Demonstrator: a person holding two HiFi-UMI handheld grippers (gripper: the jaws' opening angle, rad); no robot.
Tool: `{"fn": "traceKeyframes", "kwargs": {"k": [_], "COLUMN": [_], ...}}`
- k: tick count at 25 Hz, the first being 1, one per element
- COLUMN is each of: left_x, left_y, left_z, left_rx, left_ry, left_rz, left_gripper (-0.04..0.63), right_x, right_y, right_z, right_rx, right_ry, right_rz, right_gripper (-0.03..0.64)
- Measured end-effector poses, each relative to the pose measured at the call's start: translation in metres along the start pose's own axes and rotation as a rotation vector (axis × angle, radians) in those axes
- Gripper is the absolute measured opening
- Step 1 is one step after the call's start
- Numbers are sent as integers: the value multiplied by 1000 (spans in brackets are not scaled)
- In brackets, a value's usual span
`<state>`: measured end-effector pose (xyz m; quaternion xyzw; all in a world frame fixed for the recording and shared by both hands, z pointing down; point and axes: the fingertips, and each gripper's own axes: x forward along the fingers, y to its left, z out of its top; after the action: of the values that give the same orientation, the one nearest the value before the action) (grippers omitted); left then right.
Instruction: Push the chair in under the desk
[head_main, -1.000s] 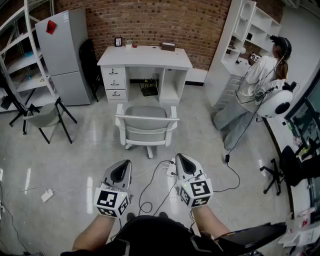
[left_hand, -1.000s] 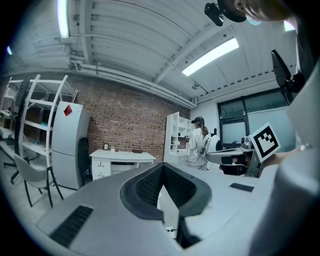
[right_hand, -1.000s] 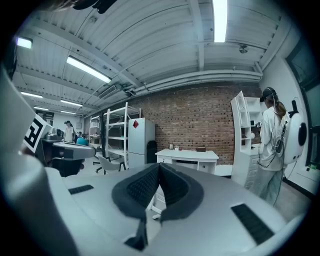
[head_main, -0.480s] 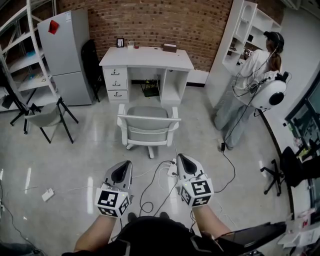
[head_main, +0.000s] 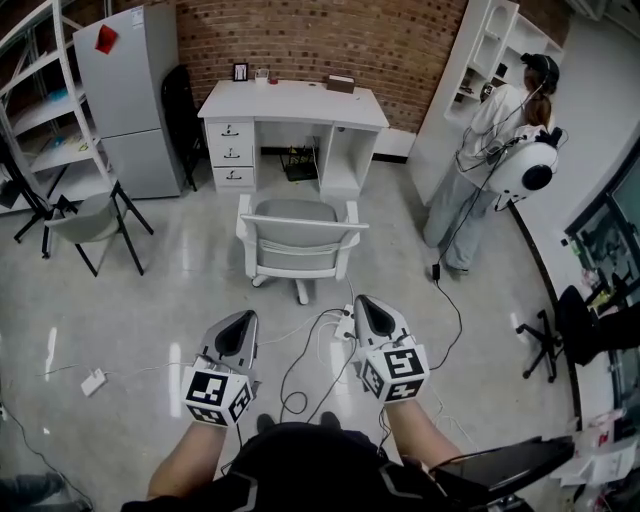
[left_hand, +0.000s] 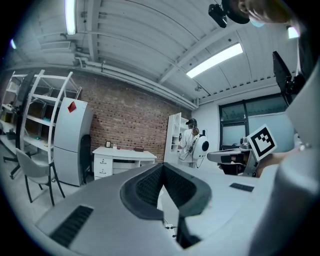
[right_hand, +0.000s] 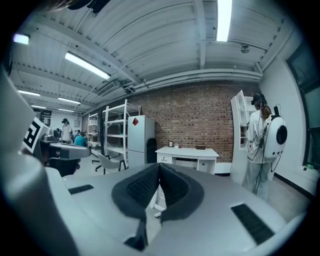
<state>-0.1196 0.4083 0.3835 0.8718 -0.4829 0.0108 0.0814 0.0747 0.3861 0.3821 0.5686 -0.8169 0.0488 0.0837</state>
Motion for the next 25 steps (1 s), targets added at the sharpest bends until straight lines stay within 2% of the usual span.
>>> {"fn": "traceKeyframes", "kwargs": {"k": [6, 12, 16, 19, 25], "left_x": [-19, -23, -21, -11, 3], "left_y": [33, 57, 63, 66, 91], "left_z": [-3, -8, -6, -7, -8], "left_rx": [-21, -33, -41, -23, -17], "left_ry": [-13, -26, -31, -20, -7], "left_rz": [-19, -29, -40, -36, 13], "left_gripper": [8, 8, 8, 9, 8], "right_x": [-1, 2, 7, 18, 52], "right_y": [27, 51, 53, 49, 44], "right_z": [3, -1, 5, 0, -3], "right_rx": [3, -42, -65, -44, -7], "right_ry": [-20, 3, 10, 25, -4], "right_rz": [-22, -28, -39, -34, 1], "right_gripper": [8, 8, 8, 8, 8]}}
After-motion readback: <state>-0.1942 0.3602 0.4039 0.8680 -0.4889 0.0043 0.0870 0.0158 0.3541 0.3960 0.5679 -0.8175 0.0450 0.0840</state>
